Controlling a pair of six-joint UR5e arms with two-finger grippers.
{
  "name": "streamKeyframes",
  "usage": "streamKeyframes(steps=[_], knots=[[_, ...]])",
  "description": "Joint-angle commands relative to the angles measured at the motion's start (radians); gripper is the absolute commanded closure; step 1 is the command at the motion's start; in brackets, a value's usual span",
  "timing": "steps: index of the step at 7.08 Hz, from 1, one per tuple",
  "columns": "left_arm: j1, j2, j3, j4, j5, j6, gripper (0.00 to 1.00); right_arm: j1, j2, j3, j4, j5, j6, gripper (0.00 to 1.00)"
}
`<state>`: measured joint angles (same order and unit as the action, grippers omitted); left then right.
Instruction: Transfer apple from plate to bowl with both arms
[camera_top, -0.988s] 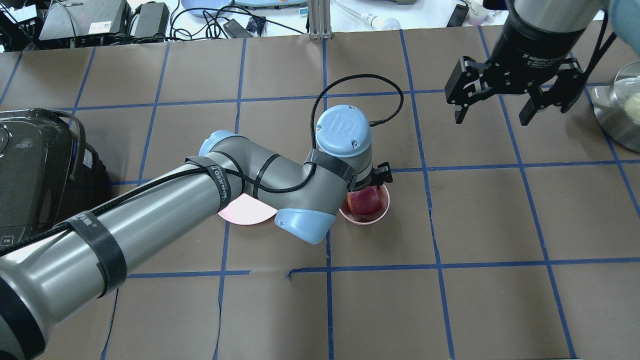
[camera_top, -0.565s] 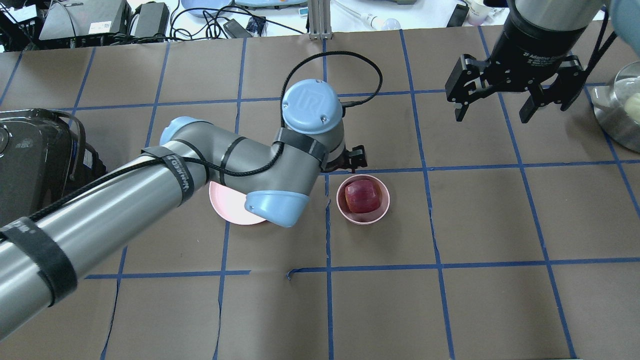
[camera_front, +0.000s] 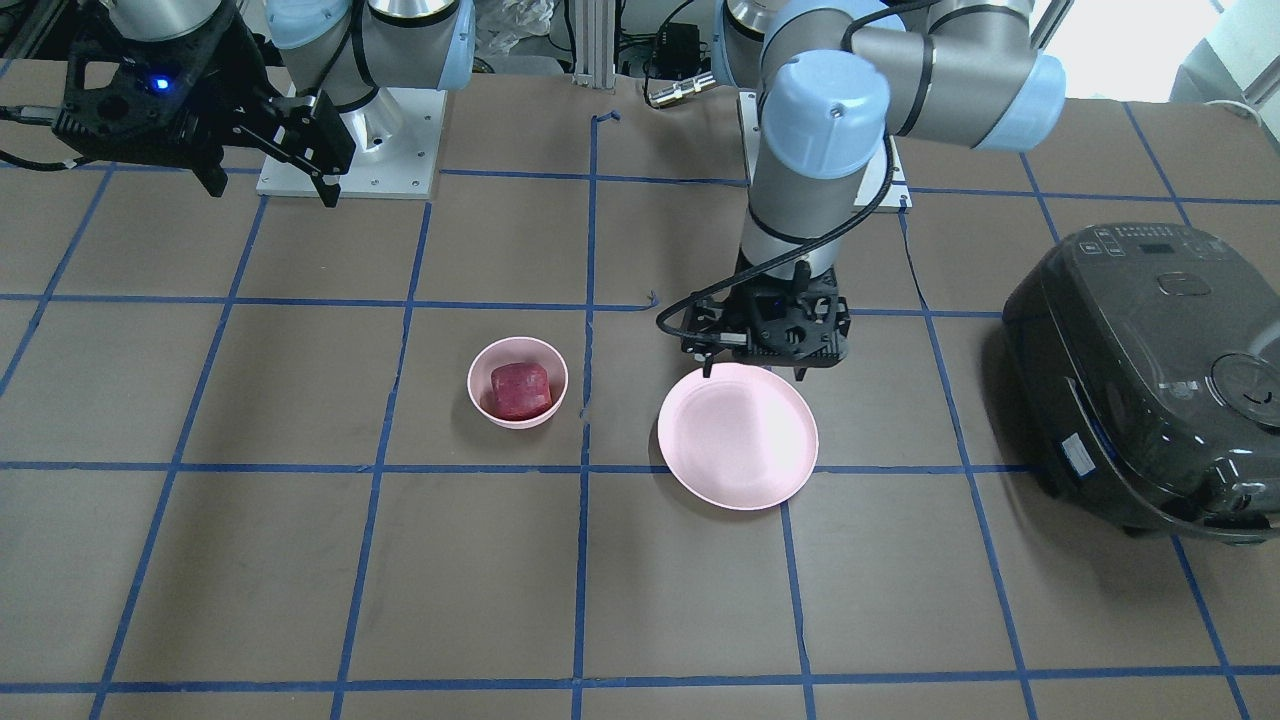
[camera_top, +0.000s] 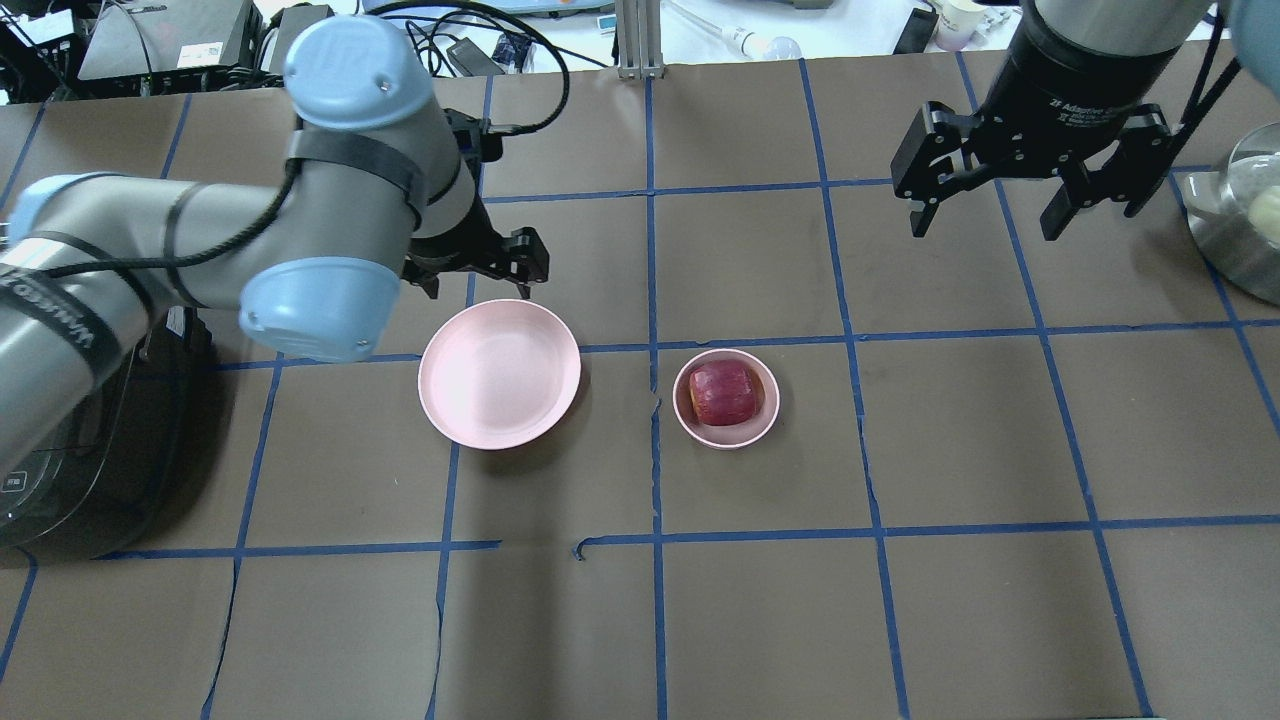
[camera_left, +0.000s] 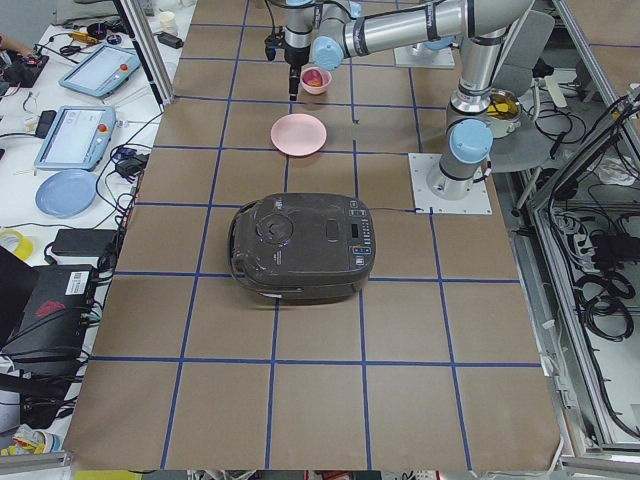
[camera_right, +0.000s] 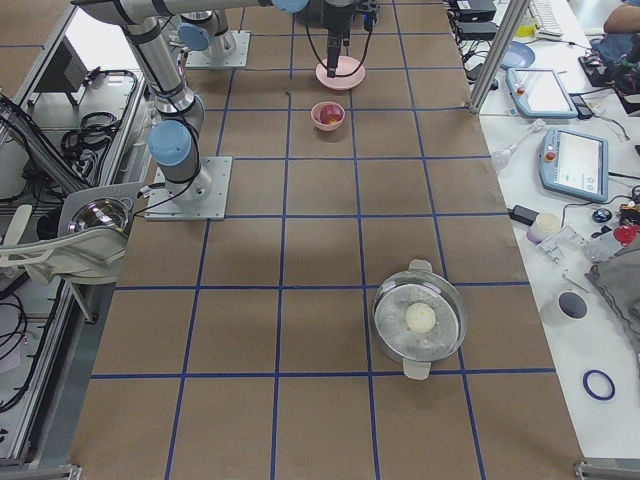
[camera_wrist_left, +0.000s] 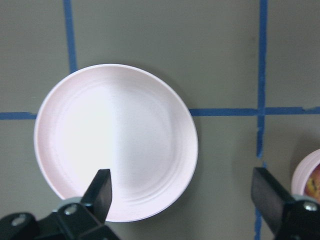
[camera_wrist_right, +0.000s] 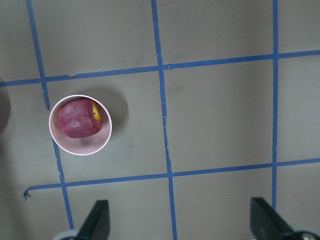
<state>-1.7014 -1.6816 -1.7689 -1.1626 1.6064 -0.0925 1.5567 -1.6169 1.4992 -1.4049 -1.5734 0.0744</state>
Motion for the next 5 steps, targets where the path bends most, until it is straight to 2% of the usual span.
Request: streamKeyframes(steps=[1, 2, 5], knots=[[0.045, 0.071, 0.136, -0.234, 0.001, 0.045, 0.0, 0.002, -0.001, 0.001, 0.003, 0.003, 0.007, 0.0], [0.046, 0.082, 0.213, -0.34, -0.002, 0.045, 0.0, 0.002, -0.001, 0.003, 0.001, 0.006, 0.007, 0.0], [0.057, 0.074, 0.239, -0.351, 0.004, 0.027, 0.0, 0.002, 0.003, 0.006, 0.0, 0.006, 0.007, 0.0]])
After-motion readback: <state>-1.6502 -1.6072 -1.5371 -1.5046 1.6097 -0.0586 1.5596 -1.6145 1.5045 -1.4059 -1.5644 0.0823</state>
